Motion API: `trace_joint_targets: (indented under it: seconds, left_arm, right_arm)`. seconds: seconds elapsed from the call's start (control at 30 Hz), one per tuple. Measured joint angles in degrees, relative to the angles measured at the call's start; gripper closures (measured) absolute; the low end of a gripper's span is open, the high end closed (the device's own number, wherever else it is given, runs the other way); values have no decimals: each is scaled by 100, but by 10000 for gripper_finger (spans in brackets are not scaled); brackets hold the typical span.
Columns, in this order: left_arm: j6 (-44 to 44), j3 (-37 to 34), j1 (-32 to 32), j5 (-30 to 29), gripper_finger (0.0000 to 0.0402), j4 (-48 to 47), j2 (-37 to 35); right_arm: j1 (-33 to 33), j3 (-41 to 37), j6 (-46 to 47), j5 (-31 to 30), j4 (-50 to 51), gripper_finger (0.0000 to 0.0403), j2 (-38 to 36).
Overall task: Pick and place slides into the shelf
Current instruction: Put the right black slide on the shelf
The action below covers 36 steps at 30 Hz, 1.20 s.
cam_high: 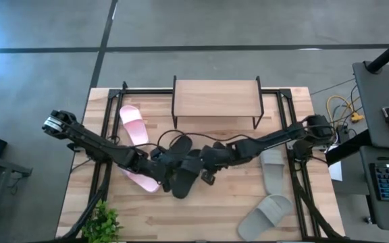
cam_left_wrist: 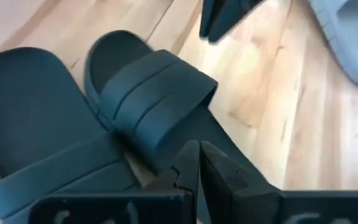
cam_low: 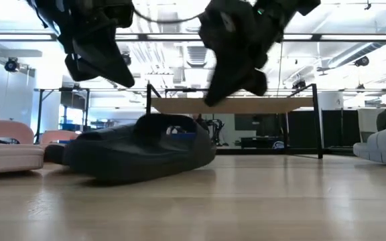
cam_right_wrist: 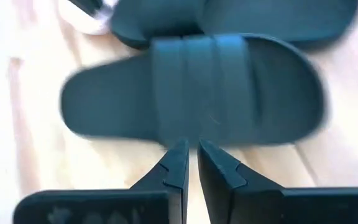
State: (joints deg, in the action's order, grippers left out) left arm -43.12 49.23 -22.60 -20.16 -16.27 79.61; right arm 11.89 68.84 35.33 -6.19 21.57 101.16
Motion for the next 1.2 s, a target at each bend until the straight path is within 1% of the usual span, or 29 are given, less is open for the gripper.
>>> trace_joint_targets:
  seconds: [0.2,0.3,0.4,0.47,0.57,0.63,0.73,0.83,0.9,1.0,1.13,1.2]
  left_arm:
    - [45,-9,10,13,402,-78,122]
    - [59,-1,10,178,402,-115,154]
    - [214,135,-24,217,402,-442,34]
    - [414,298,-140,-3,402,-860,-151]
    - [763,530,-316,-483,402,-1561,-414]
    - [927,650,-451,-713,402,-2126,-611]
    - [875,745,-655,-781,402,-2665,-925]
    - [551,743,-974,-883,402,-3099,-1209]
    - [348,743,-1215,-1067,402,-3371,-1395]
    - [121,741,-1566,-1303,402,-3691,-1671]
    - [232,718,-1743,-1337,402,-3841,-2064]
    - [484,671,-1769,-1294,402,-3902,-2273]
  right_arm:
    - [122,-42,278,-16,831,371,-174]
    - [270,-48,255,-41,910,356,-170]
    - [466,87,155,-67,1132,331,-195]
    - [625,250,30,-322,1338,313,-216]
    - [815,484,-273,-876,1633,286,-257]
    - [903,570,-491,-1198,1662,269,-257]
    - [992,594,-639,-1569,1662,243,-257]
    - [1047,588,-414,-1816,1656,220,-245]
    - [1086,583,-132,-1894,1504,209,-213]
    - [1187,583,69,-1904,888,199,-96]
    - [1286,583,76,-1905,-149,197,302]
    - [1284,601,189,-1946,-532,197,555]
